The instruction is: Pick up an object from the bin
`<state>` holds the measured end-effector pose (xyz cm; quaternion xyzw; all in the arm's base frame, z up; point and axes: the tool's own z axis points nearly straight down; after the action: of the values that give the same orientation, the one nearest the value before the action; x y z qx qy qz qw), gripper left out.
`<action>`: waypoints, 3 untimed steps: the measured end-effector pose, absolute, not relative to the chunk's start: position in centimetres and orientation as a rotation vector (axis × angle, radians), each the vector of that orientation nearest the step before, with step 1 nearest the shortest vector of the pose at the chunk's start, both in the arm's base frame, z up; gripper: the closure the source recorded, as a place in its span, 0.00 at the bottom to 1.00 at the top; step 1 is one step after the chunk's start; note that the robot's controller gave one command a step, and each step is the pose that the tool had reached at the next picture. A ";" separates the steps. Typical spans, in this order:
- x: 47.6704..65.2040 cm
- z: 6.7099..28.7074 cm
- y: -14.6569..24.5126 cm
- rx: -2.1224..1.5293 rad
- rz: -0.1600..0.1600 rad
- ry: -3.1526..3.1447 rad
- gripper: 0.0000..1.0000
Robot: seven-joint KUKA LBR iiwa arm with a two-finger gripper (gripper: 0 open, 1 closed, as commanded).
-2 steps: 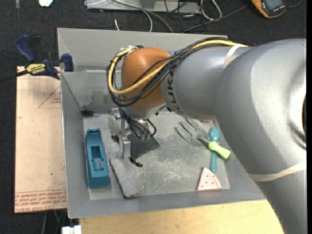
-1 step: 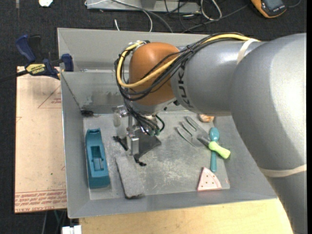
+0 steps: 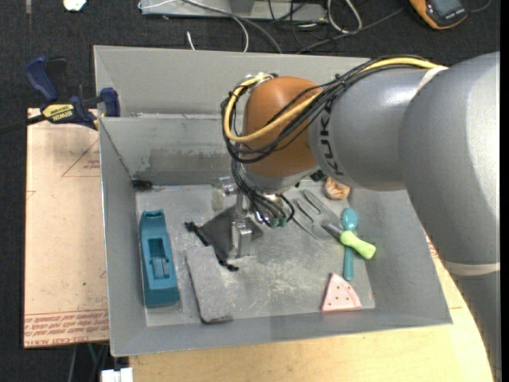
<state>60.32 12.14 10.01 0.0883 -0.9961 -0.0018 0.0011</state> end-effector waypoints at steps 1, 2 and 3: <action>61.7 7.1 12.2 0.655 -0.011 -3.085 0.00; 61.4 7.1 11.6 0.362 -0.009 -3.127 1.00; 61.4 7.1 11.6 0.361 -0.009 -3.127 1.00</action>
Offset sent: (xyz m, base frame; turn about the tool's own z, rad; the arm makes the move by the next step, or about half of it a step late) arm 0.0103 -0.0064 -0.0301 -0.0542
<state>61.45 11.63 7.14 0.1147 -0.9934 -0.0030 -0.0029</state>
